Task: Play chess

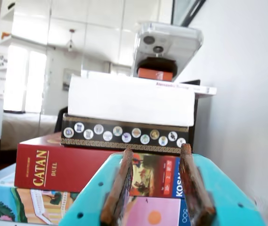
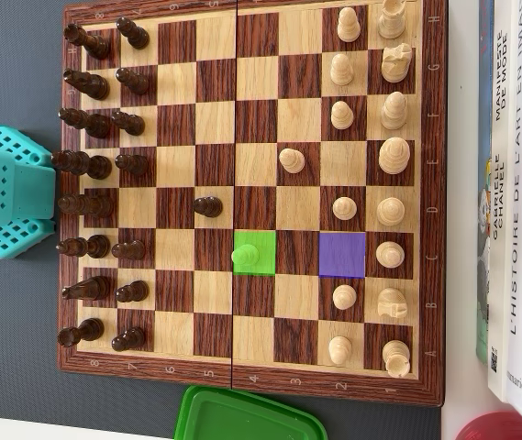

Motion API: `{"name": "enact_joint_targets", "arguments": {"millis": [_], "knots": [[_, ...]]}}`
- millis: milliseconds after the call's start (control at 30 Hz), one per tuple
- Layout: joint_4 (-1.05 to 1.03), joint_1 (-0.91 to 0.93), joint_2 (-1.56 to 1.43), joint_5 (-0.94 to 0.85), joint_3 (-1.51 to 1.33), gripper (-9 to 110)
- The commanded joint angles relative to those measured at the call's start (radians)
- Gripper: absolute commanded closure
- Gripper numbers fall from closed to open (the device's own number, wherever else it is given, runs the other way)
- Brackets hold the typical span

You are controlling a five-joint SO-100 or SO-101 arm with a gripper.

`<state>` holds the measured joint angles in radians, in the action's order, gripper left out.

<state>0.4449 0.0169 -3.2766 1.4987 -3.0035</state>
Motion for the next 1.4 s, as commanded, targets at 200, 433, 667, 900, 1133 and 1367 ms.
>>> {"name": "enact_joint_targets", "arguments": {"millis": [200,433,667,900,1133,1367], "knots": [[0.403,-0.058,-0.069,-0.002,-0.101,86],[0.716,-0.067,-0.071,-0.006,-0.155,86],[1.002,-0.060,-0.071,-0.008,-0.156,86],[1.252,-0.055,-0.071,-0.008,-0.156,86],[1.356,-0.054,-0.071,-0.008,-0.156,86],[1.359,-0.054,-0.071,-0.008,-0.156,86]]}}
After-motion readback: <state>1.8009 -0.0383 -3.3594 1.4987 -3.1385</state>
